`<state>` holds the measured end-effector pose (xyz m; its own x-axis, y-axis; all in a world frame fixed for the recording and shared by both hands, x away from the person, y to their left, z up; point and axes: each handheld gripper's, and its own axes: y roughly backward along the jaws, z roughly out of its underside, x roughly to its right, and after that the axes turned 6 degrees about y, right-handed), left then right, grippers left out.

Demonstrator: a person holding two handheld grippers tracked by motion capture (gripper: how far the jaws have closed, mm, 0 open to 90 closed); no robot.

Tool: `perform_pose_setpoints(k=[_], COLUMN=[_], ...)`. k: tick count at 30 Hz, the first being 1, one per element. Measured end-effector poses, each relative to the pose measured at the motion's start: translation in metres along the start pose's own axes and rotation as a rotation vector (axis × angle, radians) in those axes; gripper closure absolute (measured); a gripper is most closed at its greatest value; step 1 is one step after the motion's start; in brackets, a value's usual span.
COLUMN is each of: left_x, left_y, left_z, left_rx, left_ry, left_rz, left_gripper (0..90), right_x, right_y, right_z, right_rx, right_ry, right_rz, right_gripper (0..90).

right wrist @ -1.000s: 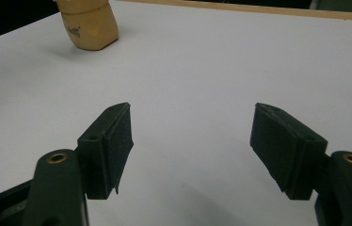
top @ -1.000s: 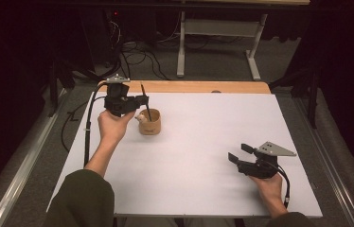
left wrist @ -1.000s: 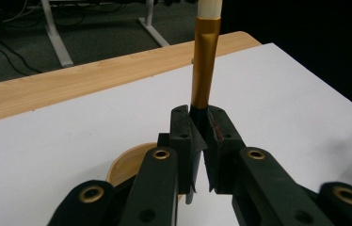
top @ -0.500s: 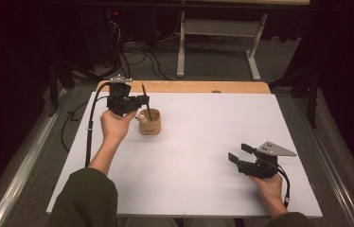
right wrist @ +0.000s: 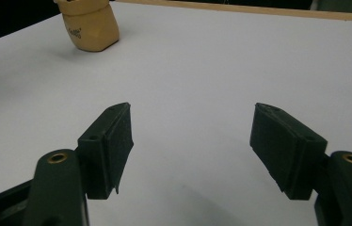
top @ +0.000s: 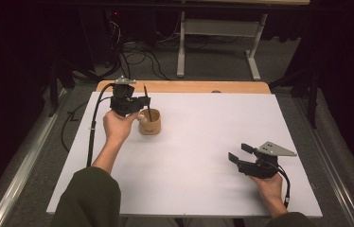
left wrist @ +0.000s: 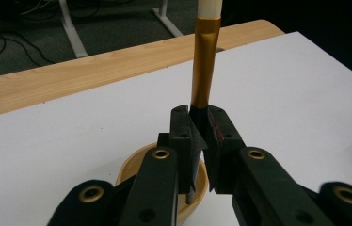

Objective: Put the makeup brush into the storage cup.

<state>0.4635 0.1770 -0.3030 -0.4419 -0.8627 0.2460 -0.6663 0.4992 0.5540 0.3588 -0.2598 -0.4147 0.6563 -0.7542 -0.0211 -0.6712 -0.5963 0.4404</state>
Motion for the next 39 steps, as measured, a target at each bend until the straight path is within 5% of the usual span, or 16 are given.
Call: perform_pose_setpoints(k=[39], left_x=[0.000], left_y=[-0.018], left_z=[0.003], left_rx=[-0.031], left_ry=[-0.004], left_rz=[-0.019], left_gripper=[82.2], right_x=[0.000], right_y=[-0.001], right_z=[0.000], right_rx=[0.001], right_ry=[0.009], right_rz=[-0.010], right_gripper=[32.1])
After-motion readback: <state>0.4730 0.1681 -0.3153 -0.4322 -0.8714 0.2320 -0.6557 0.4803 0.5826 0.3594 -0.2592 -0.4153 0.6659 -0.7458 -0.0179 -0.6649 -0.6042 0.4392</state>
